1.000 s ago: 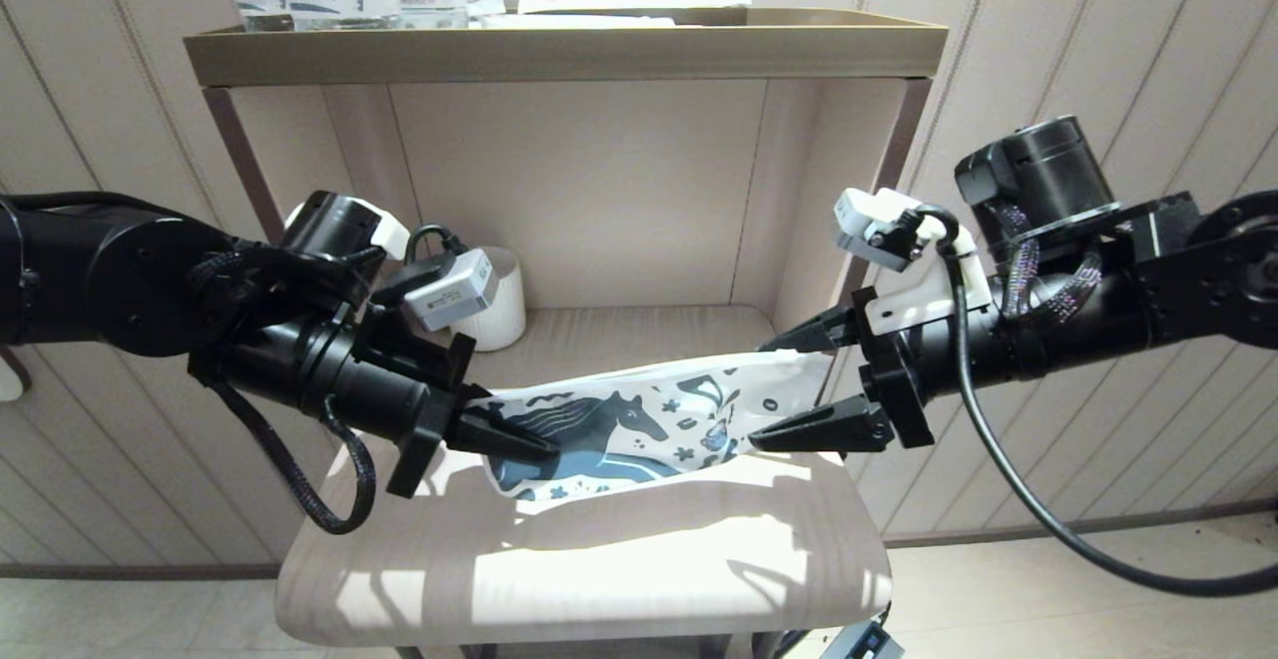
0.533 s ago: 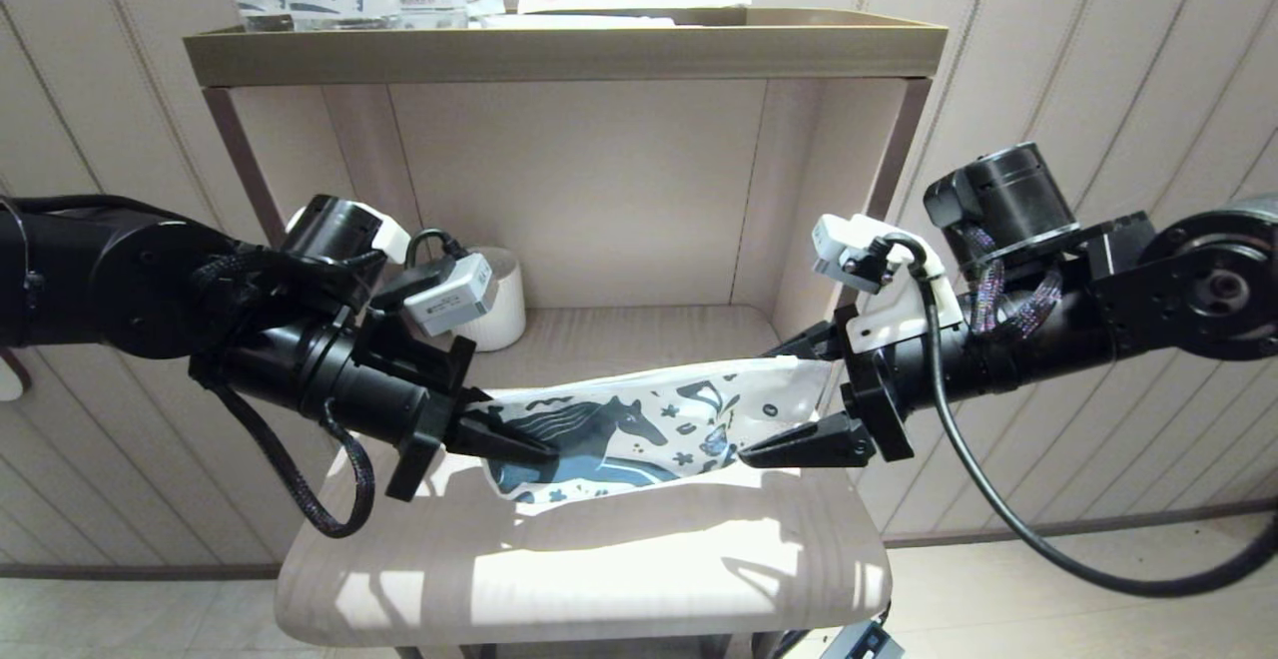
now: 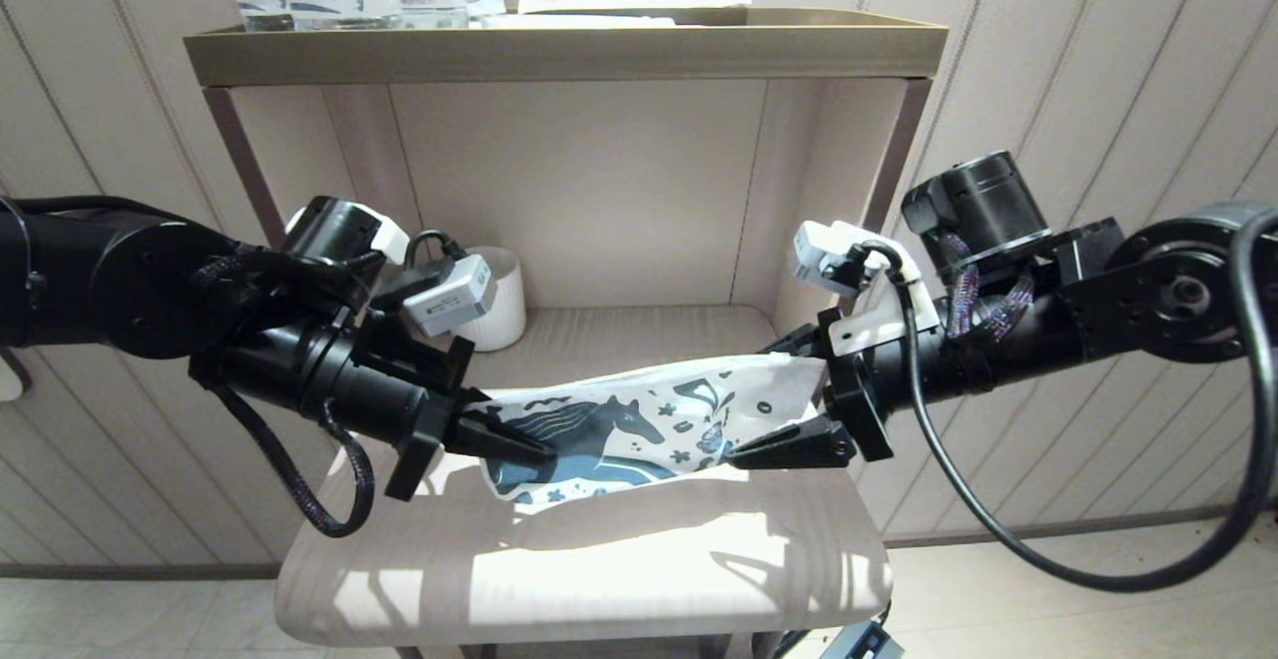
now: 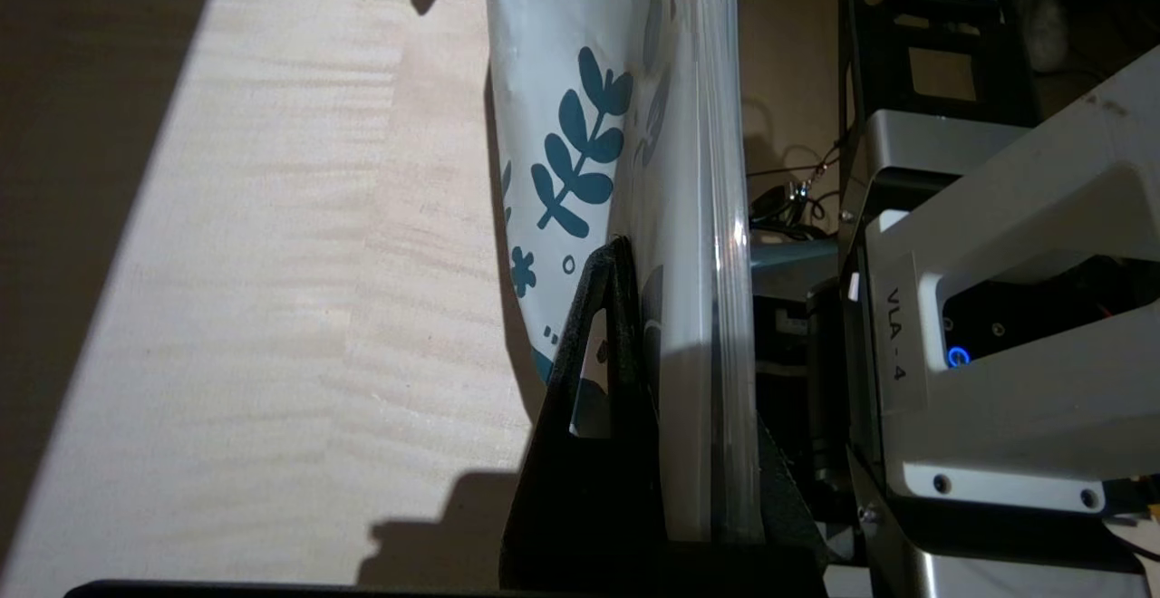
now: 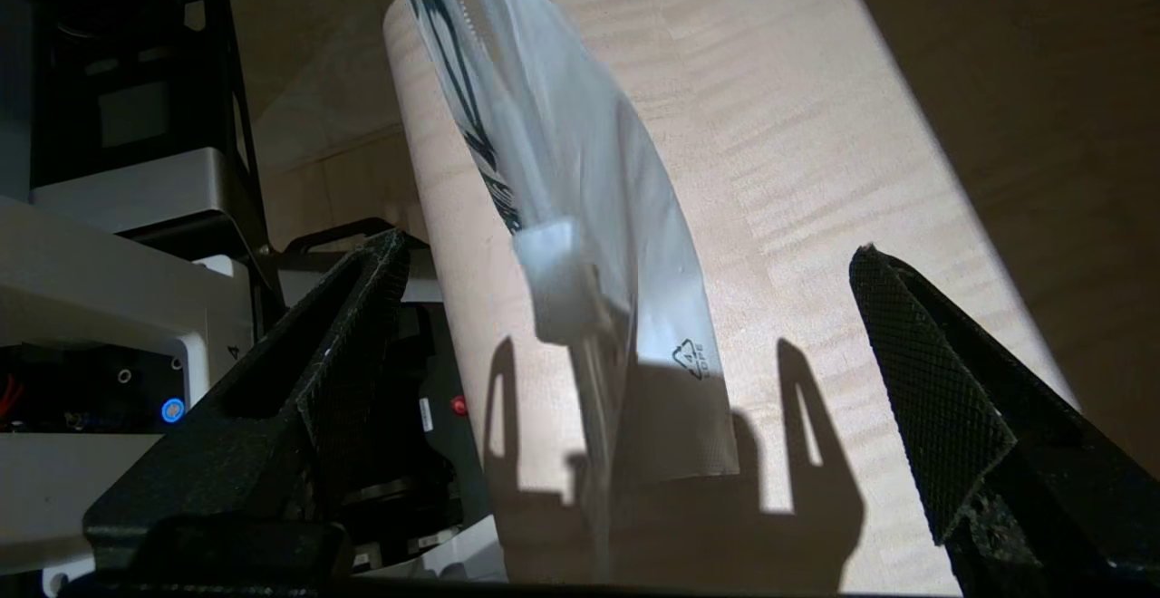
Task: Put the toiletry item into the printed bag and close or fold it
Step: Hand it to the other hand
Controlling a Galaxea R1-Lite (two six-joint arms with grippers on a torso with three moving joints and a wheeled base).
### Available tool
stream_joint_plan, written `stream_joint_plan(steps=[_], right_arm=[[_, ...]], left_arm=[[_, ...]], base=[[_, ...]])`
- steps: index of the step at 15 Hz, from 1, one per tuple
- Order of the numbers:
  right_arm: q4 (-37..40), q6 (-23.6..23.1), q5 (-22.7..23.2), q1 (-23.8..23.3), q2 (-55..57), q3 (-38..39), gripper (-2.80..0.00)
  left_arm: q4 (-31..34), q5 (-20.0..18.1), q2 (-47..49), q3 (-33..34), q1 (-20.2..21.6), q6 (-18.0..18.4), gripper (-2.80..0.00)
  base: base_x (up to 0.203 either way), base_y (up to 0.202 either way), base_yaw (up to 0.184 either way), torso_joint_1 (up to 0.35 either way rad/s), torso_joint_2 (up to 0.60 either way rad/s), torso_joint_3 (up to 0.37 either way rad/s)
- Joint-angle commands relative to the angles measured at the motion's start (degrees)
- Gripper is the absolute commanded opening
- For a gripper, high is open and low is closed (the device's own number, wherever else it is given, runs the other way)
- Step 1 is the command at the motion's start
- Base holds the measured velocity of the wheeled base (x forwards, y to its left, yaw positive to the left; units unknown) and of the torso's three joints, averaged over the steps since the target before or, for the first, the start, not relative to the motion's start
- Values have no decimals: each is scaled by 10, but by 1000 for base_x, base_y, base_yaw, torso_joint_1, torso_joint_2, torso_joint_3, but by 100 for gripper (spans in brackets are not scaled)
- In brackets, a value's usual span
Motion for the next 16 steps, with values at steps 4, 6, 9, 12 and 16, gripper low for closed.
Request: stream_joint_plan(steps=[4, 6, 9, 12, 16], right_arm=[[-10, -1, 4, 5, 4, -1, -280], [-10, -2, 4, 5, 5, 0, -280], [-11, -2, 4, 5, 7, 5, -280], [-11, -2, 4, 13, 8, -1, -280], [-10, -1, 3, 13, 8, 6, -280]], left_arm=[[1, -3, 0, 1, 0, 3, -280], [1, -3, 0, 1, 0, 8, -280], [2, -4, 1, 1, 0, 8, -280], [6, -4, 4, -2, -1, 7, -280], [16, -4, 5, -4, -1, 8, -280]], base=[[0, 0, 0, 0, 0, 0], [0, 0, 0, 0, 0, 0], [0, 0, 0, 0, 0, 0], [0, 0, 0, 0, 0, 0], [0, 0, 0, 0, 0, 0]])
